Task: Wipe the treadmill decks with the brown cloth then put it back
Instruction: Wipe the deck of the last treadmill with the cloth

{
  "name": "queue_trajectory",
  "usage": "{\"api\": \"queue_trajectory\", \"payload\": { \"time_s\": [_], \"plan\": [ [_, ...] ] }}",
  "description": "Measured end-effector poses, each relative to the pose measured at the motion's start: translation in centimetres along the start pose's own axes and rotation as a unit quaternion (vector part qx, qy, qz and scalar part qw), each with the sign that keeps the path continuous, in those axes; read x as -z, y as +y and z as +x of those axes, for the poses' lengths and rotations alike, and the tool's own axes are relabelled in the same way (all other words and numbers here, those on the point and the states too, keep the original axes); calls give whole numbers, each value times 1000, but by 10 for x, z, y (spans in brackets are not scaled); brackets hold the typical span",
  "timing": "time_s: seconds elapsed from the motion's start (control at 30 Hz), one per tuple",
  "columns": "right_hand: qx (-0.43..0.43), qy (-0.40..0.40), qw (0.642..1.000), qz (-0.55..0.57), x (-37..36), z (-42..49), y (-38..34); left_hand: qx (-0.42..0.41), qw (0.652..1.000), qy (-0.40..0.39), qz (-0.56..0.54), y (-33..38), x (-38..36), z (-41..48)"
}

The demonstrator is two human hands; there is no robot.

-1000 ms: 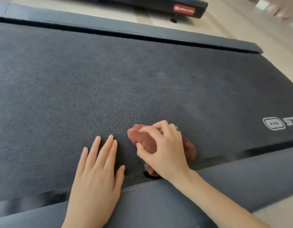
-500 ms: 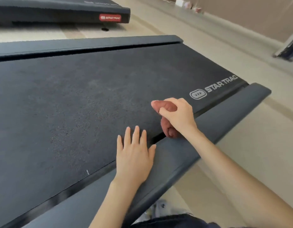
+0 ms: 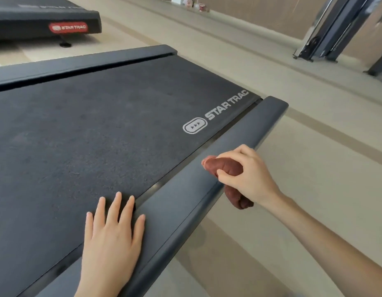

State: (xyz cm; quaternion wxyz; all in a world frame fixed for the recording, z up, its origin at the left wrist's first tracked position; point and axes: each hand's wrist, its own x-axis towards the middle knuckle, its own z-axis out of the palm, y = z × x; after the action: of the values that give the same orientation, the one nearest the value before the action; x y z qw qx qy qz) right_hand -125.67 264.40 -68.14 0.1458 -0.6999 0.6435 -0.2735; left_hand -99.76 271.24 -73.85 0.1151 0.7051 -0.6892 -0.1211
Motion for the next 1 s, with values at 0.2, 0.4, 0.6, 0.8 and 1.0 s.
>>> {"api": "queue_trajectory", "payload": {
  "time_s": [0.2, 0.4, 0.6, 0.8, 1.0],
  "plan": [
    [-20, 46, 998, -26, 48, -5, 68, -70, 997, -23, 6, 90, -27, 29],
    [-49, 59, 997, -25, 91, -10, 138, -108, 992, -39, 58, 155, -36, 50],
    [-113, 62, 992, 4, 143, -16, 211, -181, 978, -38, 94, 241, -47, 73],
    [-169, 97, 981, 15, 195, -35, 265, -323, 940, -18, 112, 338, -68, 94],
    [-240, 112, 963, -43, 236, -71, 314, -435, 890, -38, 128, 418, -90, 98]
  ]
}}
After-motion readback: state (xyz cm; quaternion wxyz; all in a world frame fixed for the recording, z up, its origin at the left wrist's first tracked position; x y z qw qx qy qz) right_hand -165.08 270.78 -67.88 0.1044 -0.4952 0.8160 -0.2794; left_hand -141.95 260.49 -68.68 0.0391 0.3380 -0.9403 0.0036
